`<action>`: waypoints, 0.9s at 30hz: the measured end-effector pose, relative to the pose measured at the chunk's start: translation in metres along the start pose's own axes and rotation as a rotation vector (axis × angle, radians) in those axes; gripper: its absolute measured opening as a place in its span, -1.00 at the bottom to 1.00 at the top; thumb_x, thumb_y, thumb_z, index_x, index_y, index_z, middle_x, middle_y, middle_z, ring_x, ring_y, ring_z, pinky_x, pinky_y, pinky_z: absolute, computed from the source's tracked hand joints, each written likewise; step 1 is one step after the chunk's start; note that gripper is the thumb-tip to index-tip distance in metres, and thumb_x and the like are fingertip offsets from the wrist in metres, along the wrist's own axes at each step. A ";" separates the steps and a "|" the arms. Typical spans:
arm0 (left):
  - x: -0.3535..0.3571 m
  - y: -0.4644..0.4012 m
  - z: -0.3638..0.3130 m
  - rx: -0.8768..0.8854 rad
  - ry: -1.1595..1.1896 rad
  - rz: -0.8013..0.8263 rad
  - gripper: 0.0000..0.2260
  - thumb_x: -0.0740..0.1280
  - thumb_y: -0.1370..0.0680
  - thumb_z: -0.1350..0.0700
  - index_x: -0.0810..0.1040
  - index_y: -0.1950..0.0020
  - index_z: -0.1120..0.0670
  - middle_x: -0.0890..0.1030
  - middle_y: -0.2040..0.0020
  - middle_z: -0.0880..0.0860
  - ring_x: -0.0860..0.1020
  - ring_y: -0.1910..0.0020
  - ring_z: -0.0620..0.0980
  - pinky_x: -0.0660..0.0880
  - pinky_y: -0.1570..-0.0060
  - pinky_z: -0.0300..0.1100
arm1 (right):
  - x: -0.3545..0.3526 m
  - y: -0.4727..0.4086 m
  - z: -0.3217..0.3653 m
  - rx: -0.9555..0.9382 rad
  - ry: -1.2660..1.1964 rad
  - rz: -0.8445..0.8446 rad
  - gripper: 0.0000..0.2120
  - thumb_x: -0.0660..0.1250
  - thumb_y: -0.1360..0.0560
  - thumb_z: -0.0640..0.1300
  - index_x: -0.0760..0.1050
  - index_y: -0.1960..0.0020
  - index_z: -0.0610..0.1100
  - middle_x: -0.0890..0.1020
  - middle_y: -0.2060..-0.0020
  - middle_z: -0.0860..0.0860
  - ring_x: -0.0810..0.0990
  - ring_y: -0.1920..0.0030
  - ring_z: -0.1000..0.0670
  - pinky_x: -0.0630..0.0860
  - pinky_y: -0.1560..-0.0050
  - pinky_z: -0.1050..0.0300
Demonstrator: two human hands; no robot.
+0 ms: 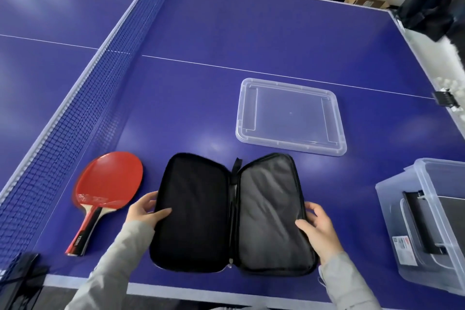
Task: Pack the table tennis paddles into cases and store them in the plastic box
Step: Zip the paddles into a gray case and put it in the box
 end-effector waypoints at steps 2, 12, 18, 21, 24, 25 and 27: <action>-0.009 -0.012 0.018 -0.036 -0.032 -0.035 -0.60 0.42 -0.36 0.46 0.55 -0.14 0.17 0.61 -0.07 0.23 0.55 -0.05 0.21 0.46 -0.14 0.06 | -0.005 -0.013 -0.021 0.051 0.041 -0.037 -0.70 0.25 -0.46 -0.47 0.45 -0.08 -0.15 0.67 0.05 -0.09 0.62 0.13 -0.03 0.53 0.11 0.09; 0.002 -0.028 0.042 0.008 -0.284 -0.179 -0.60 0.40 -0.42 0.35 0.55 -0.22 0.08 0.62 0.02 0.10 0.55 0.02 0.07 0.41 -0.12 -0.14 | 0.014 -0.038 -0.070 0.067 0.491 -0.246 -0.65 0.35 -0.43 -0.39 0.44 -0.18 -0.20 0.60 -0.07 -0.15 0.53 -0.02 -0.12 0.44 -0.09 0.10; 0.007 -0.028 0.044 0.114 -0.517 -0.178 -0.57 0.38 -0.43 0.34 0.49 -0.30 0.21 0.53 -0.12 0.23 0.50 -0.12 0.23 0.36 -0.21 -0.03 | 0.020 -0.039 -0.083 0.087 0.681 -0.240 -0.51 0.34 -0.48 -0.32 0.31 -0.37 -0.25 0.43 -0.33 -0.20 0.38 -0.35 -0.21 0.32 -0.31 -0.01; 0.007 -0.030 0.050 0.083 -0.574 -0.199 -0.50 0.44 -0.41 0.28 0.44 -0.34 0.21 0.44 -0.16 0.24 0.44 -0.18 0.23 0.34 -0.22 0.02 | 0.023 -0.037 -0.083 0.057 0.734 -0.240 -0.50 0.33 -0.49 -0.31 0.28 -0.39 -0.24 0.41 -0.34 -0.18 0.37 -0.35 -0.19 0.34 -0.30 -0.02; 0.004 -0.032 0.051 0.054 -0.725 -0.224 -0.40 0.47 -0.41 0.14 0.35 -0.41 0.16 0.38 -0.27 0.22 0.33 -0.29 0.21 0.30 -0.23 0.11 | 0.024 -0.032 -0.080 -0.030 0.786 -0.266 -0.44 0.35 -0.47 -0.30 0.24 -0.41 -0.21 0.41 -0.31 -0.17 0.40 -0.33 -0.17 0.42 -0.24 -0.05; 0.003 -0.031 0.051 0.069 -0.765 -0.224 -0.39 0.46 -0.42 0.12 0.33 -0.42 0.15 0.38 -0.28 0.20 0.32 -0.30 0.20 0.30 -0.21 0.12 | 0.023 -0.030 -0.079 -0.060 0.805 -0.277 -0.42 0.37 -0.46 -0.29 0.24 -0.42 -0.19 0.41 -0.29 -0.16 0.41 -0.31 -0.17 0.45 -0.20 -0.07; -0.001 -0.027 0.049 0.135 -0.801 -0.243 -0.41 0.46 -0.42 0.11 0.35 -0.41 0.16 0.40 -0.28 0.19 0.34 -0.28 0.21 0.29 -0.18 0.13 | 0.022 -0.026 -0.078 -0.117 0.851 -0.266 -0.38 0.39 -0.45 -0.27 0.23 -0.44 -0.17 0.41 -0.26 -0.15 0.42 -0.29 -0.16 0.48 -0.16 -0.06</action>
Point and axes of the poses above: each hand's wrist, its own y-axis away from the middle knuckle, its own x-axis out of the palm, z = x × y, the point moved 3 cm from there along -y, towards the middle knuckle
